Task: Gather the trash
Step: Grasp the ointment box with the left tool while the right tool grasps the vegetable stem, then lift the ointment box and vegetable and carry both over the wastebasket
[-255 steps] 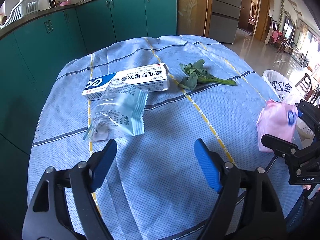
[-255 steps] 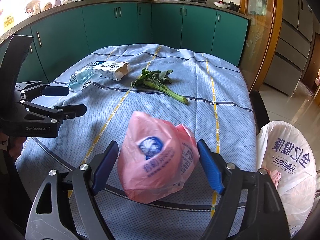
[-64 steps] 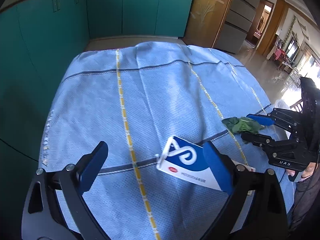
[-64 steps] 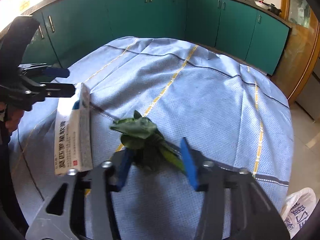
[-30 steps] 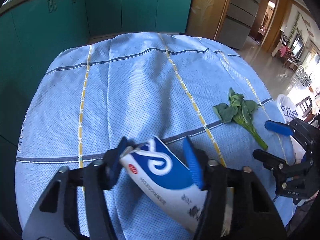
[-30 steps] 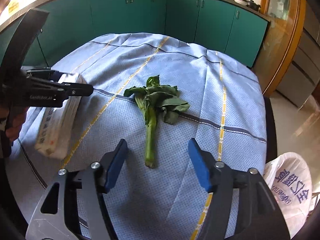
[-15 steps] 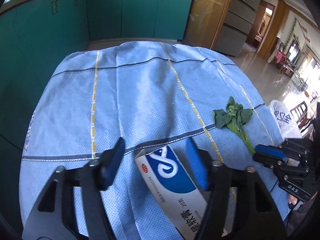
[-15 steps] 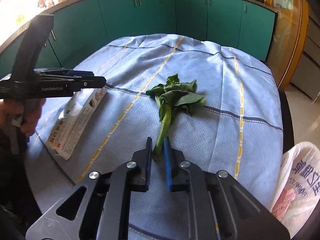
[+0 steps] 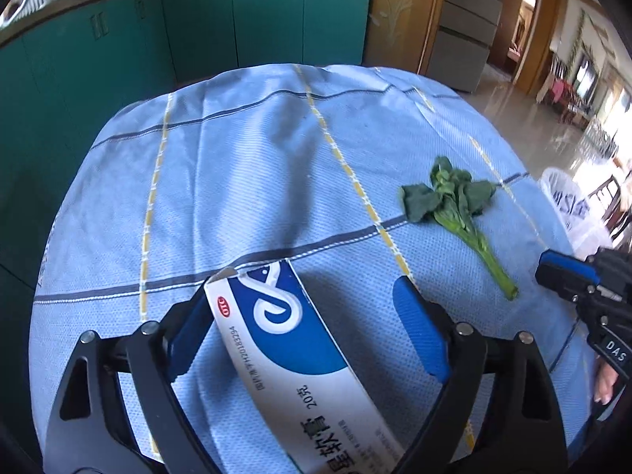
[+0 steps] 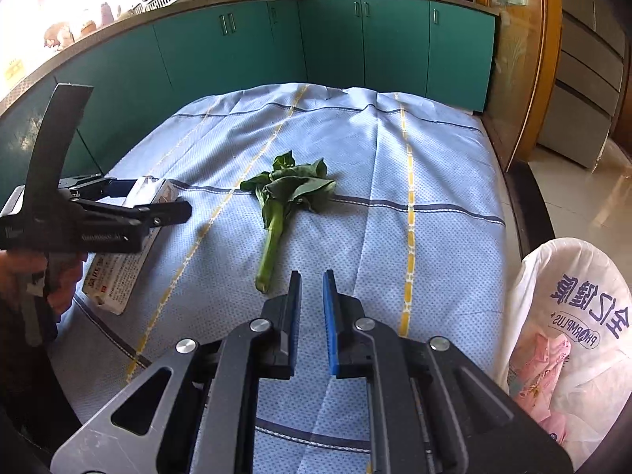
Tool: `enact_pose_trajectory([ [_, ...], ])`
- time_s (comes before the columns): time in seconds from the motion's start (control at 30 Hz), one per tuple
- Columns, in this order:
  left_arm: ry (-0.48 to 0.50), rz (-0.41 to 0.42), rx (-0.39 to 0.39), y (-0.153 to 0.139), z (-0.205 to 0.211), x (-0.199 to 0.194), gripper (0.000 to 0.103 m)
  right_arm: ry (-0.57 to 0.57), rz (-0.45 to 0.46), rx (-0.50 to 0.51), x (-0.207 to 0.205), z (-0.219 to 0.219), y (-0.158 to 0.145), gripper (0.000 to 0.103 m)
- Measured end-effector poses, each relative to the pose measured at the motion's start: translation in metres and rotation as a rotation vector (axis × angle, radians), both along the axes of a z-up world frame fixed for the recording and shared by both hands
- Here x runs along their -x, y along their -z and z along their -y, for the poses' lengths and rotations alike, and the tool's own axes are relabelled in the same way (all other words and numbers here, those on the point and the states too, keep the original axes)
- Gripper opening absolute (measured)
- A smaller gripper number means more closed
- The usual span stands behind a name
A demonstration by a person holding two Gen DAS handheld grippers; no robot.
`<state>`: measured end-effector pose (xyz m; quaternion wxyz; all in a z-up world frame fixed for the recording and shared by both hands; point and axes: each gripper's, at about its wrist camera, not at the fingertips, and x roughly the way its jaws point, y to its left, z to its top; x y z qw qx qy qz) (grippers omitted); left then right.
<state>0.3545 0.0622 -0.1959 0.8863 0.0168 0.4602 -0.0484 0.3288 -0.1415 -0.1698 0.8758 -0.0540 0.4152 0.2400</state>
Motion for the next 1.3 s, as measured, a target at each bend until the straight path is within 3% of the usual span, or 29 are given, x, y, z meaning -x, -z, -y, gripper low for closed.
enact_pose_trajectory([
  [0.03, 0.011, 0.001, -0.008, 0.001, 0.003, 0.0, 0.086, 0.002, 0.001, 0.005, 0.0, -0.001, 0.001, 0.013],
  [0.17, 0.049, 0.018, -0.038, -0.001, 0.009, 0.005, 0.059, 0.01, 0.004, 0.018, -0.001, 0.0, 0.004, 0.019],
  [0.27, 0.091, 0.029, -0.033, -0.004, 0.011, 0.008, 0.047, 0.017, 0.013, 0.008, -0.002, -0.001, 0.004, 0.035],
  [0.33, 0.109, 0.038, -0.031, -0.005, 0.013, 0.011, 0.046, 0.019, 0.017, 0.0, -0.004, -0.003, 0.004, 0.045],
  [0.43, 0.122, 0.066, -0.055, -0.009, 0.015, 0.016, 0.05, 0.012, 0.009, -0.018, -0.009, -0.01, 0.003, 0.048],
  [0.47, 0.118, 0.068, -0.056, -0.011, 0.015, 0.019, 0.062, 0.003, 0.002, -0.027, -0.01, -0.014, 0.002, 0.048],
  [0.53, 0.098, 0.081, -0.068, -0.015, 0.013, 0.026, 0.073, -0.01, -0.005, -0.016, -0.016, -0.025, 0.003, 0.048],
  [0.7, 0.07, 0.059, -0.098, -0.016, 0.005, 0.036, 0.073, -0.022, -0.02, 0.026, -0.029, -0.046, 0.011, 0.048],
  [0.8, 0.071, 0.048, -0.103, -0.013, 0.002, 0.042, 0.073, -0.018, -0.012, 0.042, -0.033, -0.052, 0.012, 0.047],
  [0.87, 0.076, 0.046, -0.105, -0.011, 0.0, 0.044, 0.073, -0.02, -0.013, 0.031, -0.033, -0.052, 0.012, 0.035],
  [0.9, 0.079, 0.046, -0.106, -0.01, 0.0, 0.045, 0.071, -0.023, -0.015, 0.03, -0.032, -0.052, 0.011, 0.022],
  [0.97, 0.089, 0.042, -0.1, -0.01, 0.0, 0.045, 0.056, -0.021, -0.019, 0.025, -0.029, -0.049, 0.011, 0.013],
  [1.0, 0.096, 0.036, -0.1, -0.009, 0.0, 0.045, 0.05, -0.021, -0.025, 0.015, -0.027, -0.045, 0.01, 0.012],
  [1.3, 0.192, 0.089, -0.059, -0.017, 0.017, 0.055, 0.046, -0.034, -0.008, 0.012, 0.016, -0.003, -0.008, 0.011],
])
